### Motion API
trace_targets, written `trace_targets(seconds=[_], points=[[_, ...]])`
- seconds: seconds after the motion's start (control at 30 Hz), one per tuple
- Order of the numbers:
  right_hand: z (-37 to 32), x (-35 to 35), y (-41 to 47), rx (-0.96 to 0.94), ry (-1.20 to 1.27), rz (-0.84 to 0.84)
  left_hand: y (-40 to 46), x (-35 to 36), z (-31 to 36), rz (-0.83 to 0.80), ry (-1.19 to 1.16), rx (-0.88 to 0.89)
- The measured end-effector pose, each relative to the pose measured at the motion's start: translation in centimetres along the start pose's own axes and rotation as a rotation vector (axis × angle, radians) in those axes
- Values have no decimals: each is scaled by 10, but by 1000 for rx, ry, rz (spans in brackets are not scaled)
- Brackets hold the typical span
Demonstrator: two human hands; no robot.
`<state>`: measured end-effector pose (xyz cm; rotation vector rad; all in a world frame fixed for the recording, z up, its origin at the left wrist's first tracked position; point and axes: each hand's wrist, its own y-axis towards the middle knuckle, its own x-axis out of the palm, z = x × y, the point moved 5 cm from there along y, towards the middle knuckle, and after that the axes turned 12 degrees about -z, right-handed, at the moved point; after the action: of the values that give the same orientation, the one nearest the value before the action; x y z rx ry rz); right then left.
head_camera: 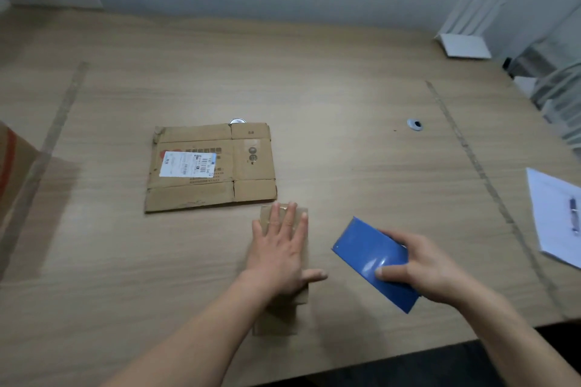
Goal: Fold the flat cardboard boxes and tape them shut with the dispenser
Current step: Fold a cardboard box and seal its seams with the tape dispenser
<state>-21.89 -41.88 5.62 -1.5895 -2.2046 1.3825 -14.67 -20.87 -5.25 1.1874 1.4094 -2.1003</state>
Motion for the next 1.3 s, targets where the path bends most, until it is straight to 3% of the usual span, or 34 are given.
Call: trace_targets(seconds=[0.07,0.13,0.2,0.23,0.3,0.37,0.43,0.53,0.73,1.0,1.13,1.3], points=[[-16,-9,-17,-82,60,-15,-2,-10,-6,87,-91,24],[-30,-16,-33,-155,107,-43,-14,-25,-12,302,-303,105],[-42,-20,-45,-221,111,-88,-29,-34,-14,419,-797,167],[-49,-20,-49,-257,102,-124,-36,-34,-13,369,-1167,148],[-65,-17,-55,-331,83,-195,-44,-28,6,-2,-1893,169],[-78,-11,-57,-370,70,-252,-55,-32,32,-400,-2177,373],[-88,-4,-56,-394,67,-316,-66,-35,39,-548,-2231,505],[-97,3,-51,-421,63,-350,-73,-35,32,-507,-2279,542],[-100,11,-44,-431,66,-401,-76,-27,3,-249,-2298,401],[-98,21,-28,-404,44,-405,-81,-27,-21,-1,-2116,183],[-85,28,-17,-317,-12,-469,-81,-20,-48,119,-1944,27],[-57,11,-8,-227,-63,-506,-79,5,-86,214,-1907,-168]])
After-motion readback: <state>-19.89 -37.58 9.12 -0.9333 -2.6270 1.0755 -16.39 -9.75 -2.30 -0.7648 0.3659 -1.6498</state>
